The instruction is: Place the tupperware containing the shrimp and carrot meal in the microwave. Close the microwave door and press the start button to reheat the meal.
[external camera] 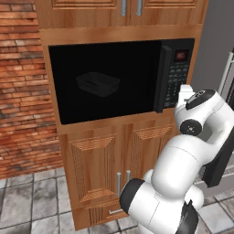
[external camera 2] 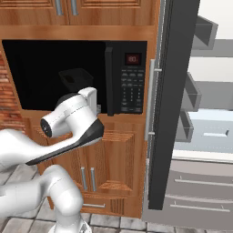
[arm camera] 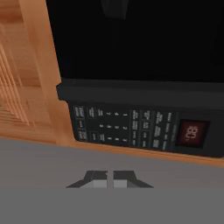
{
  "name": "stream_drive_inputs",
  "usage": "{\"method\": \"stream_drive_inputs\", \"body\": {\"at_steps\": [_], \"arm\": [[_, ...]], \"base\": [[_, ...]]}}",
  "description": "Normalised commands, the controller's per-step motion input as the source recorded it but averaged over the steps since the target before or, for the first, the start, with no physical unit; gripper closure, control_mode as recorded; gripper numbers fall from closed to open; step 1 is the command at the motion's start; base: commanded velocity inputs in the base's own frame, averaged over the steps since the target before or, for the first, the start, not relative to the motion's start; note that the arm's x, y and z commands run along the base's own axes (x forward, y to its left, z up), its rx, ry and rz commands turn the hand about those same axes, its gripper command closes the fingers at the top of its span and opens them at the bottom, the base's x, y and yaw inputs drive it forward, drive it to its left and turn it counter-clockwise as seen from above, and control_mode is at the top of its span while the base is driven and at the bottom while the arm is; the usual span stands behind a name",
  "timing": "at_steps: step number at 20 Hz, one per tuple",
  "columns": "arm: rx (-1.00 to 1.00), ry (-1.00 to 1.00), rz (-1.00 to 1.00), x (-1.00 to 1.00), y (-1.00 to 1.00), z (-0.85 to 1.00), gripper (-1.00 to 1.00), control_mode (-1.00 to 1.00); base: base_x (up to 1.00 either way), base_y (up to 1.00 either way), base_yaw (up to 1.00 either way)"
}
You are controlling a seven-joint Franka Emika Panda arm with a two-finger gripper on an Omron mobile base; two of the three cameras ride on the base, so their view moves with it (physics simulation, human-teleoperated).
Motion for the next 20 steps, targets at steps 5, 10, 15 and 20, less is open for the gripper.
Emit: {"method": "stream_drive_inputs", "body": {"at_steps": [5,10,15,20], "arm": [[0.26,0.04,0.0,0.1,0.0,0.39,1.0,-1.0],[0.42,0.05,0.05,0.07,-0.23,0.17,1.0,-1.0],[0.24,0.08,0.19,0.0,-0.33,-0.04,1.0,-1.0],[0.08,0.02,0.21,0.0,-0.05,-0.12,1.0,-1.0]], "base": [[0.0,0.0,0.0],[0.0,0.0,0.0],[0.0,0.0,0.0],[0.0,0.0,0.0]]}}
